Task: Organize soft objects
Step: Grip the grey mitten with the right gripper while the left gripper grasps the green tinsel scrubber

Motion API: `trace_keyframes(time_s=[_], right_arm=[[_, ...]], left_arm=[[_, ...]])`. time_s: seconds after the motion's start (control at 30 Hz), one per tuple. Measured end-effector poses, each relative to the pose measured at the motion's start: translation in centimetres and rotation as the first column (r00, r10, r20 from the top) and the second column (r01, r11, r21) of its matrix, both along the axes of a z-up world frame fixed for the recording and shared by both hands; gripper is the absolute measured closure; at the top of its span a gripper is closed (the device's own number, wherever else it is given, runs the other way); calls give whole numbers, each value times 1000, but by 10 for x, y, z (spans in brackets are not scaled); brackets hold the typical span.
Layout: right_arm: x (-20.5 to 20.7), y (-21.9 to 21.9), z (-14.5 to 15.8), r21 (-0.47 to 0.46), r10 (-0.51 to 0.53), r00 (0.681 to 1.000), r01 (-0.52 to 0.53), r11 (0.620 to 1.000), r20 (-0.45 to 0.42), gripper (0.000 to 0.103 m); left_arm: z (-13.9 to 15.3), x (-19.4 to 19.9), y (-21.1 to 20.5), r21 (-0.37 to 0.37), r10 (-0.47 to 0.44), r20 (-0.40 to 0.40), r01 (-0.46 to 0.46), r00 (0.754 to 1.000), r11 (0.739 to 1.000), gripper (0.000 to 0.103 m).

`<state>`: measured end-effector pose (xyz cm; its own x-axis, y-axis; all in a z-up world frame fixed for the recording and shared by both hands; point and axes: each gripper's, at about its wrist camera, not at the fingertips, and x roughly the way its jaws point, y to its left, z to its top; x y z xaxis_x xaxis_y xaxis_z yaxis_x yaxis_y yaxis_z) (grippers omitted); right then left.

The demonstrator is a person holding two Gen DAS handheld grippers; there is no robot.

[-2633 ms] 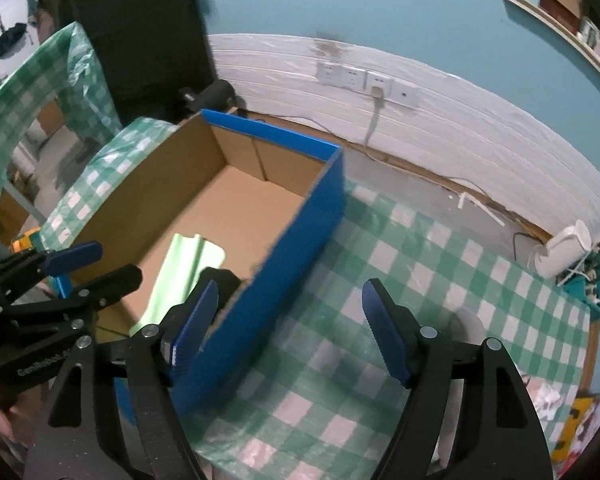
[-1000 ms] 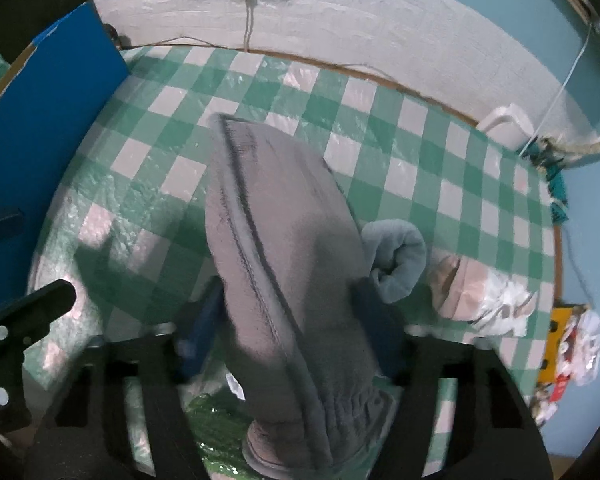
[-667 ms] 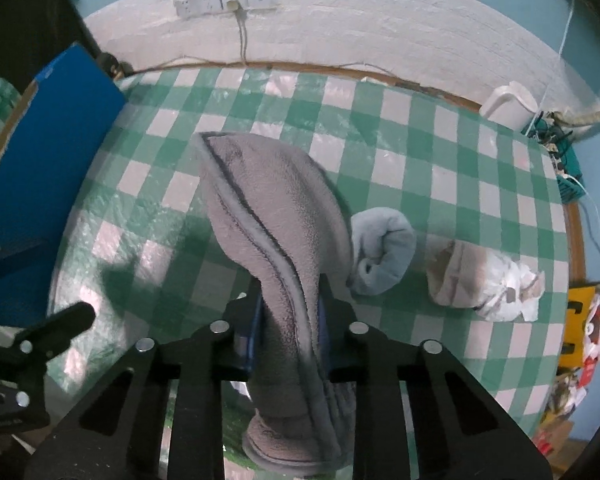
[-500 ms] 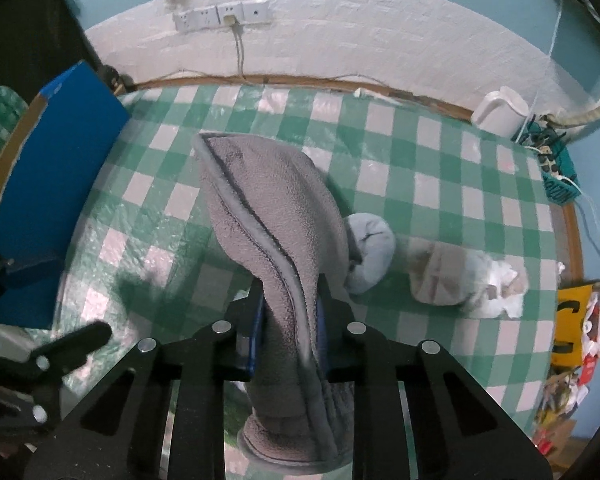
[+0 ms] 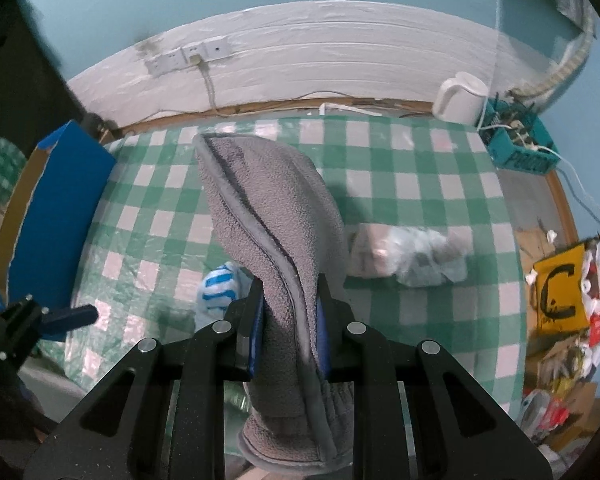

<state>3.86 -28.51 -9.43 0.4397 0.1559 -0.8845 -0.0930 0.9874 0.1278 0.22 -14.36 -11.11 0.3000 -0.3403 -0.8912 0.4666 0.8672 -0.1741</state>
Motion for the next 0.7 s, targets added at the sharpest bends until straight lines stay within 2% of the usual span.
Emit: trace_keyframes(time_s=[0.23,0.47,0.57,0.7], right_arm=[[-9,-20,-1,29,-47,999,47,998,1,84],[-11,-36,-4,66,-79,997,79,995,-6,84],[-11,-38,-5,69,-79,997,79,994,-6,84],[-11,-41,-8,72,-87,996,88,993,-17,84]], left_arm=[[-23,-1,-32,74,-3,-34,6,999,997,15],[-43,3,-54,152,45,-42,-39,998,988,15],[-53,10,-54,142,81,-85,-69,993,987,15],[-63,11,-55,130,75,-132,-58,988,990,15]])
